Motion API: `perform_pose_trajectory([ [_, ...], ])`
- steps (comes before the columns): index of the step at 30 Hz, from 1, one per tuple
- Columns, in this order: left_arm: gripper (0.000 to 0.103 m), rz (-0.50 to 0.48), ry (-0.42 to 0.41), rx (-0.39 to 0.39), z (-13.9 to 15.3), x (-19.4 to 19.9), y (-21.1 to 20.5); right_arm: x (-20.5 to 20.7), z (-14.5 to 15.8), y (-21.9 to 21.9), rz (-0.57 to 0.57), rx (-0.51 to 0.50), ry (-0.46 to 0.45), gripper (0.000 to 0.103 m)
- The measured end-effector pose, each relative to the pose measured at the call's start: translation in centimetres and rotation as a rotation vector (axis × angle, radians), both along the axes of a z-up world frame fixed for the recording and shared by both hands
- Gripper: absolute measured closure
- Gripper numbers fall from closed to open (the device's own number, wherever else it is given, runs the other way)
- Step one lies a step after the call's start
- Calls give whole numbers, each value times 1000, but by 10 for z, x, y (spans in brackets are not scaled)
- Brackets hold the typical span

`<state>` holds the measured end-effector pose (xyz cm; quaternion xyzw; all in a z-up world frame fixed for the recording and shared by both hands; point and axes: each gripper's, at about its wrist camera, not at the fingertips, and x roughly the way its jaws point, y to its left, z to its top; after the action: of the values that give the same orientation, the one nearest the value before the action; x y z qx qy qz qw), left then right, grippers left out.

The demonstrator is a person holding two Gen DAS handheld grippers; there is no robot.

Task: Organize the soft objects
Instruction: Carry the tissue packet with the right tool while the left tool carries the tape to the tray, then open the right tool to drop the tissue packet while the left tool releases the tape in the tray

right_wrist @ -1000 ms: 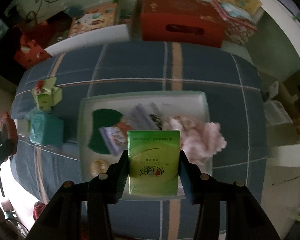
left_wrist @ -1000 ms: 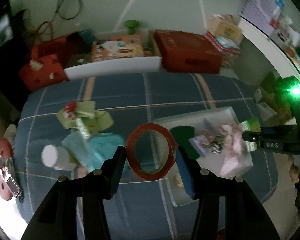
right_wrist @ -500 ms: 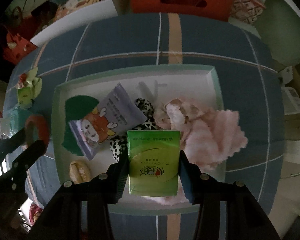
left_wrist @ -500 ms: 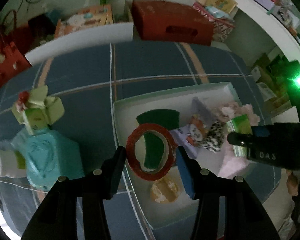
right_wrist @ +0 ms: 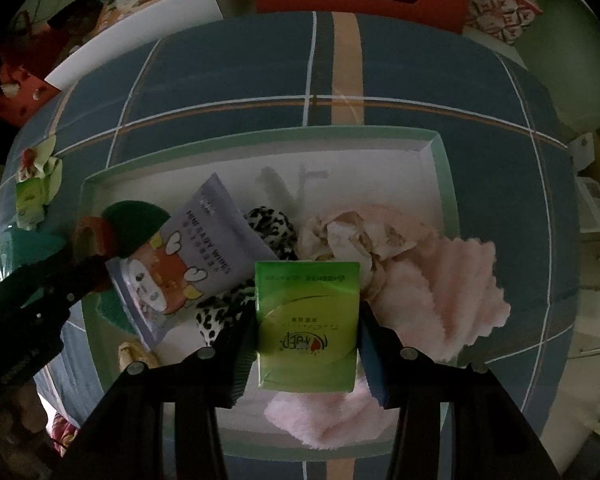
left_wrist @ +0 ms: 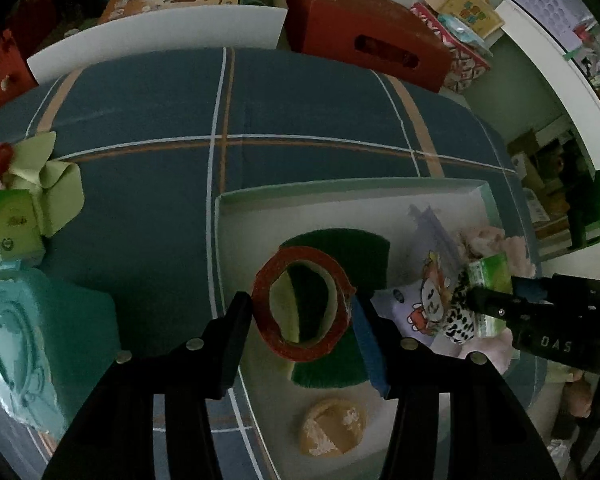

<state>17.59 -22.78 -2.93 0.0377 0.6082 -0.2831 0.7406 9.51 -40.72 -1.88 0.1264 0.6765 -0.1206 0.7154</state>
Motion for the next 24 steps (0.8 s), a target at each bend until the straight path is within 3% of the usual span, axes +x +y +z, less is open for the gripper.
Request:
perform_pose_trajectory([
  [9,50,-16,-5,-30,-3,2,-7,7,-6,-3,-15,-6,14,53],
  [18,49,-4,49,-83,-7,8,-1,8,-1,-2,-11,-14,24,53],
  [22,30,14,63,-81,-6,11,2,10,0,-4,-10,-21,27,50],
  [24,24,20,78,-102,-4,11,5,10,1,-3,-8,-29,28,35],
])
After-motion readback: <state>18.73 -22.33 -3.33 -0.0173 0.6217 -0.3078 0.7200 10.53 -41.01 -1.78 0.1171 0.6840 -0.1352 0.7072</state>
